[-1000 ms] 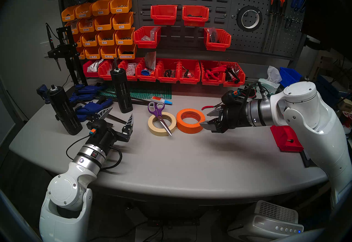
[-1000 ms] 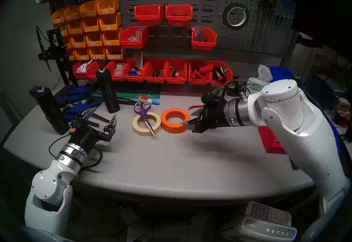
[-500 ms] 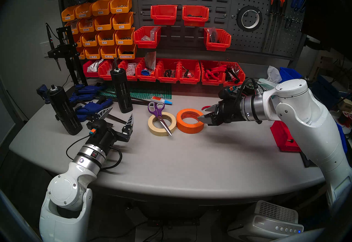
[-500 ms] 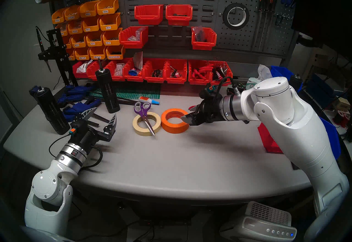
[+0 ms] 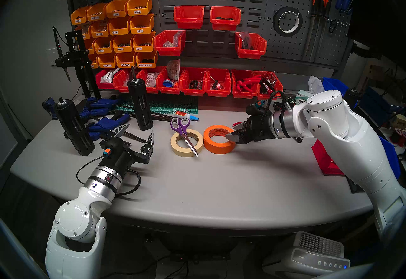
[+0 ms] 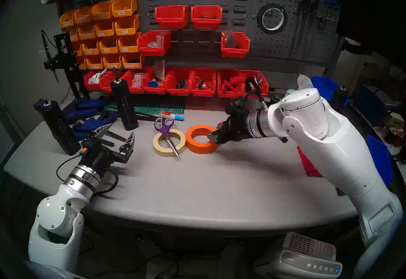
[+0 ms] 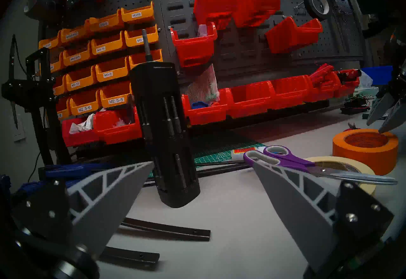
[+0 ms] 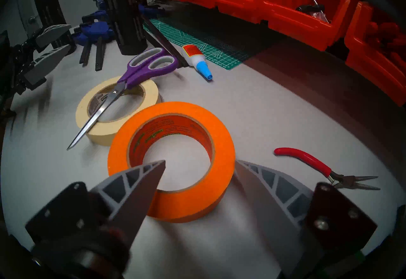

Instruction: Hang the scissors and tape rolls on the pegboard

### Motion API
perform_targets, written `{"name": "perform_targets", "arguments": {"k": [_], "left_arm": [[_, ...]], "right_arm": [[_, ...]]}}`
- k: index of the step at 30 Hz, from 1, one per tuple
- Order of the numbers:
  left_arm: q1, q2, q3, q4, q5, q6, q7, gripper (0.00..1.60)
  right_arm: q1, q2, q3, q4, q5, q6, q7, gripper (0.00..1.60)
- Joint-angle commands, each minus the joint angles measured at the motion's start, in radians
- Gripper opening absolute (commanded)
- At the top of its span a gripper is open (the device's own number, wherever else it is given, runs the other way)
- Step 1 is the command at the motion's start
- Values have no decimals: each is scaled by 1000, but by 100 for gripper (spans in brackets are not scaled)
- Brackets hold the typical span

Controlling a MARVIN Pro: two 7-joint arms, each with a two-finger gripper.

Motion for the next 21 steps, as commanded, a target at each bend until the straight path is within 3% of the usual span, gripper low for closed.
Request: {"name": "perform_targets", "arguments": {"k": [1, 21], "left_arm": [[-1, 0, 2, -14, 0, -6, -1, 160], [-1, 0, 2, -14, 0, -6, -1, 160]], "right_arm": [[85, 12, -19, 0, 14, -3, -20, 115], [186, 24, -167, 52, 49, -3, -82, 110]]}}
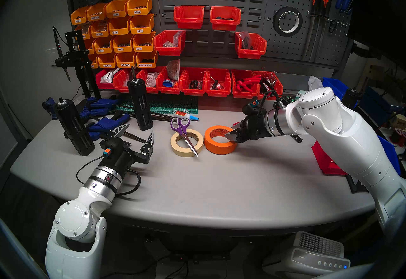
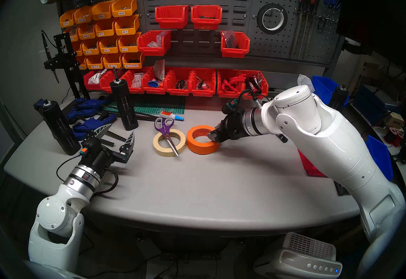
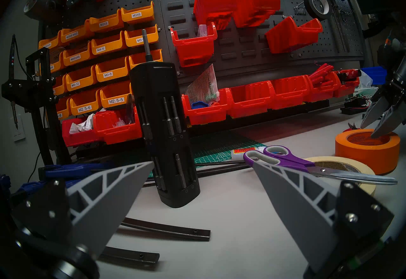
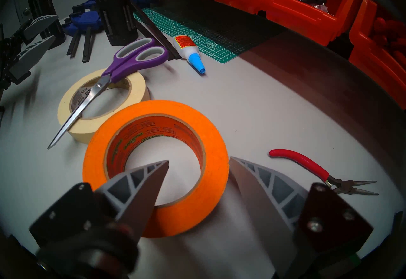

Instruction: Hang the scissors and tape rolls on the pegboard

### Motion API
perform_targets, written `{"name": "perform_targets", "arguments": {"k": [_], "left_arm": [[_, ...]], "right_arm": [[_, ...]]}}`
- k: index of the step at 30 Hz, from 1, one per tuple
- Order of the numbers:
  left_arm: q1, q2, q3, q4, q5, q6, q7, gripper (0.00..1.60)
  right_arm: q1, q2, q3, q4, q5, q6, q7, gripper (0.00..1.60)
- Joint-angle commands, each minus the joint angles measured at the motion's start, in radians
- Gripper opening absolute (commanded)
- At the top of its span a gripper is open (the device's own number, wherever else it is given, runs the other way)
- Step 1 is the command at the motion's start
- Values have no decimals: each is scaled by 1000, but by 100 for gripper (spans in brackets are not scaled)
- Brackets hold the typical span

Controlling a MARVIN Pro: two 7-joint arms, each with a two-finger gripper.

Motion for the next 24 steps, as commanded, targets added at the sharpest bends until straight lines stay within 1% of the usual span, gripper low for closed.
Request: {"name": "perform_targets", "arguments": {"k": [1, 13, 15, 17, 20, 23, 24], "left_arm": [[-1, 0, 2, -14, 0, -6, -1, 160], [-1, 0, 2, -14, 0, -6, -1, 160], [-1, 0, 2, -14, 0, -6, -1, 160], [-1, 0, 2, -14, 0, -6, -1, 160], [-1, 0, 2, -14, 0, -6, -1, 160], [-1, 0, 2, -14, 0, -6, -1, 160], [-1, 0, 2, -14, 0, -6, -1, 160]], "right_arm": [[71, -1, -20, 8, 9, -2, -13, 110], [124, 1, -79, 18, 34, -2, -29, 107], [136, 2, -91, 18, 35, -2, -32, 110], [151, 1, -101, 21, 36, -2, -35, 107], [171, -3, -113, 28, 40, -2, -36, 89], [187, -6, -129, 36, 40, -2, -36, 86], [193, -8, -135, 39, 42, -2, -38, 82]]}}
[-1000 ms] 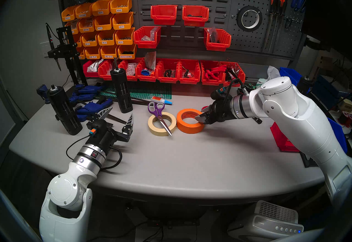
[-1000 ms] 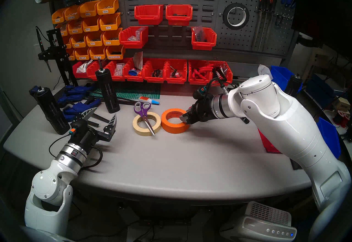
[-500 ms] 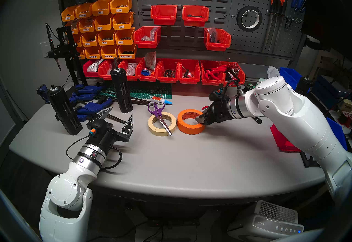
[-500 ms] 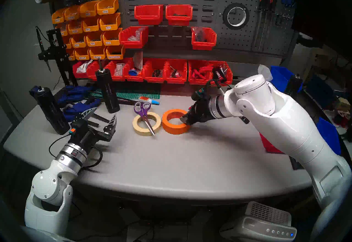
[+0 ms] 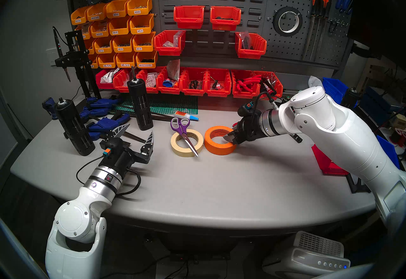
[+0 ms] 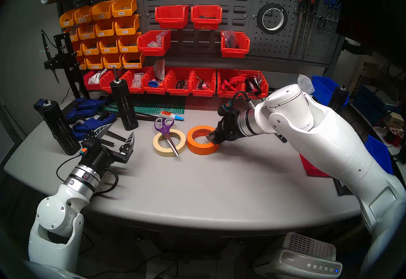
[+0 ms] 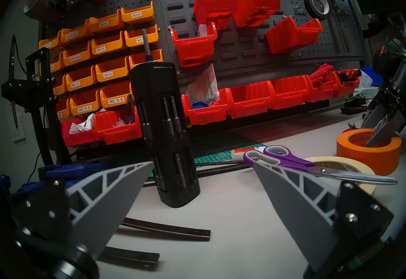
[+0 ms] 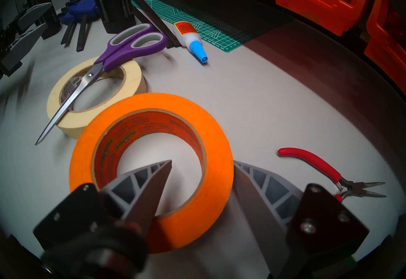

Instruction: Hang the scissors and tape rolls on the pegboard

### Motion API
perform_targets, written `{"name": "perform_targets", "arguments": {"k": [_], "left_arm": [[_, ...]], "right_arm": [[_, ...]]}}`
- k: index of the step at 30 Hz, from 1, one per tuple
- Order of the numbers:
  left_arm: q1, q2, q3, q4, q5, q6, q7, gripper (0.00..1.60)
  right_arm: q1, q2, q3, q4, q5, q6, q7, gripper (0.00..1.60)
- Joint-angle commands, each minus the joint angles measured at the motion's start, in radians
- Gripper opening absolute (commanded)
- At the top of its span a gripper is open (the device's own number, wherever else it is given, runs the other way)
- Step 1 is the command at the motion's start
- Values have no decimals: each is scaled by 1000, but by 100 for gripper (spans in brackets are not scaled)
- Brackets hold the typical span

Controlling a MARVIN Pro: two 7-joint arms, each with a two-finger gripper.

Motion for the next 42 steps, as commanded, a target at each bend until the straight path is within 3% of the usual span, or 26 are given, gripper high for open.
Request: {"name": "perform_targets", "arguments": {"k": [1, 4, 8, 10, 11, 21, 35, 42], "left_arm": [[-1, 0, 2, -14, 0, -6, -1, 160], [-1, 0, 2, -14, 0, -6, -1, 160], [-1, 0, 2, -14, 0, -6, -1, 160], [-1, 0, 2, -14, 0, -6, -1, 160], [-1, 0, 2, -14, 0, -6, -1, 160], [-1, 0, 2, -14, 0, -6, -1, 160], [-1, 0, 2, -13, 0, -5, -1, 160], [-2, 0, 2, -13, 0, -5, -1, 160]], "right_arm": [[91, -13, -14, 10, 2, -2, 1, 77], [109, -20, -30, 15, 9, -2, -2, 45], [130, -18, -52, 20, 18, -2, 3, 45], [141, -14, -65, 22, 22, -2, 2, 23], [144, -14, -69, 22, 24, -2, 1, 0], [168, 35, -93, 2, 52, -2, 25, 0], [156, 194, -8, -58, 131, -2, 124, 0], [143, 260, 72, -86, 191, -58, 144, 0]]}}
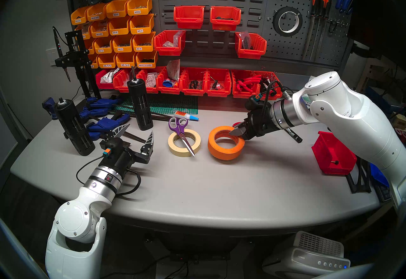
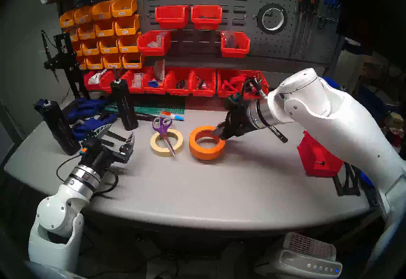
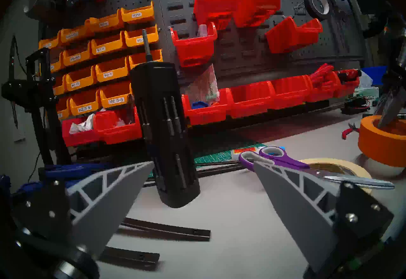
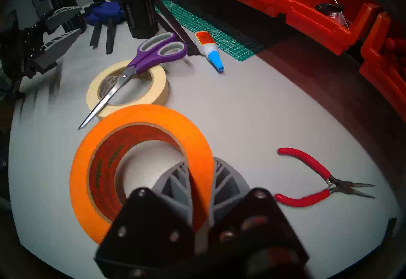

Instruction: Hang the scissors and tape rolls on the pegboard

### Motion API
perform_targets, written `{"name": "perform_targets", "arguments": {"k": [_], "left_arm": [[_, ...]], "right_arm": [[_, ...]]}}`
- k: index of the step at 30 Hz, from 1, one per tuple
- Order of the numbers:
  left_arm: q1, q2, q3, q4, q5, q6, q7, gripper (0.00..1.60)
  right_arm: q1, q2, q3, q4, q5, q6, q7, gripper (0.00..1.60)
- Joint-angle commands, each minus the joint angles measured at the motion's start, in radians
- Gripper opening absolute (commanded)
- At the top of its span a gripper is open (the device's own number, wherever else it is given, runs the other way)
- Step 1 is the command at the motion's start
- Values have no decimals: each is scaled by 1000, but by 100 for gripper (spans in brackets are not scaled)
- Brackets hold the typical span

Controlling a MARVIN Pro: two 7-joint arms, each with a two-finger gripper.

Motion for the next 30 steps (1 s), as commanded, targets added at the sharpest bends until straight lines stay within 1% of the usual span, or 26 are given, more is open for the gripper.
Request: {"name": "perform_targets", "arguments": {"k": [1, 3, 4, 12, 13, 15, 18, 19, 21, 30], "left_arm": [[-2, 0, 2, -13, 0, -5, -1, 160], [-2, 0, 2, -13, 0, -5, -1, 160], [-2, 0, 2, -13, 0, -5, -1, 160], [-2, 0, 2, -13, 0, -5, -1, 160], [-2, 0, 2, -13, 0, -5, -1, 160], [-2, 0, 2, -13, 0, -5, -1, 160], [-2, 0, 2, -13, 0, -5, -1, 160], [-2, 0, 2, -13, 0, -5, -1, 160], [-2, 0, 2, -13, 0, -5, -1, 160], [-2, 0, 2, -13, 0, -5, -1, 160]], "right_arm": [[17, 96, 113, -40, 64, -58, 22, 0], [13, 119, 135, -51, 74, -77, 24, 0], [6, 137, 162, -55, 101, -95, 26, 0], [-17, 211, 260, -63, 193, -170, 28, 0], [-17, 211, 260, -63, 193, -170, 28, 0], [-18, 229, 294, -56, 222, -197, 18, 0], [-24, 242, 314, -51, 243, -217, 13, 0], [-26, 249, 335, -41, 260, -244, -2, 0], [-27, 254, 344, -38, 267, -254, -9, 0], [-50, 291, 424, -4, 339, -366, -90, 0]]}}
